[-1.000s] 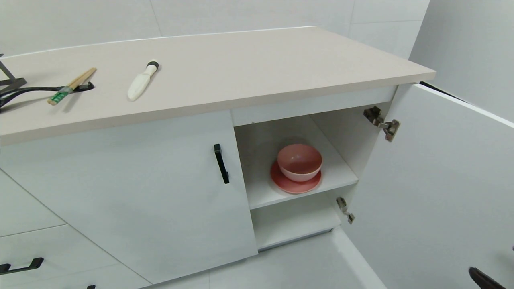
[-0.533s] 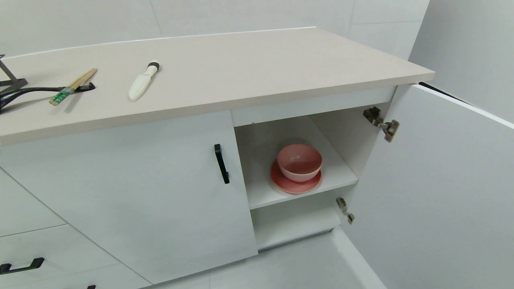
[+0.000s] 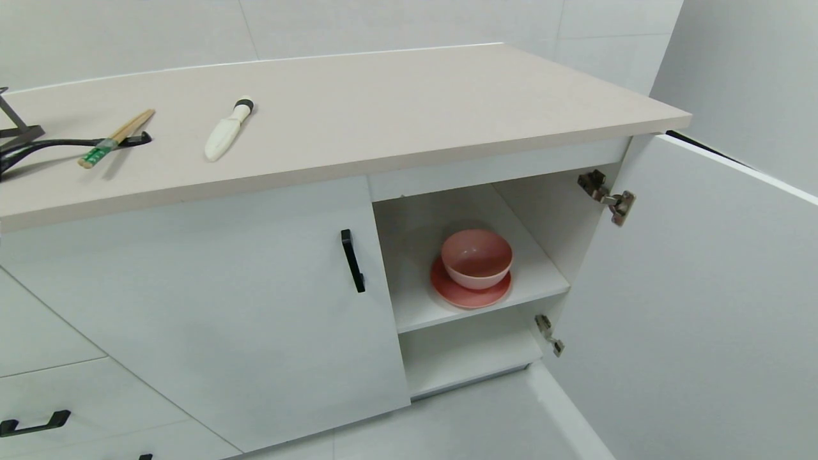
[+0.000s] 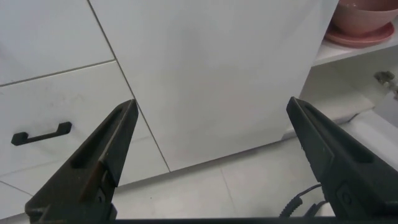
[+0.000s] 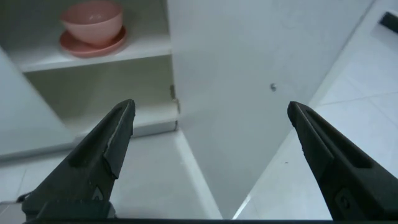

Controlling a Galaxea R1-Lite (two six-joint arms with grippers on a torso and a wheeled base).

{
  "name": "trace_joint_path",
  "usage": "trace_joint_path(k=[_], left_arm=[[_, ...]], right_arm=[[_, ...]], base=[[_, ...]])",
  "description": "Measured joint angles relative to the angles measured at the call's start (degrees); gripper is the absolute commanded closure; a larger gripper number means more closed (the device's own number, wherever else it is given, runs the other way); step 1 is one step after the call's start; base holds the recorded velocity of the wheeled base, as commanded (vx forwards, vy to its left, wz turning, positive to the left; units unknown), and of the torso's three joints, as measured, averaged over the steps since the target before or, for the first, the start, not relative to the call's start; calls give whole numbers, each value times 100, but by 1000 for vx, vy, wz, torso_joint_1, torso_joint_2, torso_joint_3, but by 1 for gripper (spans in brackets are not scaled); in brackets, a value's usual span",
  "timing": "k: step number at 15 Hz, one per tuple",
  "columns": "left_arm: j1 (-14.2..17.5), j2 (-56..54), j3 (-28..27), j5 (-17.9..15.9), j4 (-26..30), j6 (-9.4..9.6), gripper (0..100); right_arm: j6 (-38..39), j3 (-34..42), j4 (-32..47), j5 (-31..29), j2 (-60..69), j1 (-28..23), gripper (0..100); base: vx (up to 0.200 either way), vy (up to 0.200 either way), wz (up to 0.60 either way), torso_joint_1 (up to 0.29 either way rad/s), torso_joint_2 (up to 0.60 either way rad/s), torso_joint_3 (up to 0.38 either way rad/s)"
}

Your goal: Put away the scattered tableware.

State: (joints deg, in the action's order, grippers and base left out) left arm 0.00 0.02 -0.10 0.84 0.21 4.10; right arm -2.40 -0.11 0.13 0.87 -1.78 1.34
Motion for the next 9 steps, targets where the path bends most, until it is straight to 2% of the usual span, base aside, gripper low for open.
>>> trace_joint_path(k=[1,6,9], left_arm=[[0,0,0,-2,-11,0,0],[-5,0,0,-13,-5,-87,0],[-5,0,0,-11,-2,-187,0]], right_arm=[[0,0,0,13,-91,74,0],[11,4,0,-160,-100,-282,0],[6,4,-2,-171,-100,-301,0]], base=[[0,0,0,0,0,0],[0,0,0,0,0,0],[-200,0,0,6,1,2]])
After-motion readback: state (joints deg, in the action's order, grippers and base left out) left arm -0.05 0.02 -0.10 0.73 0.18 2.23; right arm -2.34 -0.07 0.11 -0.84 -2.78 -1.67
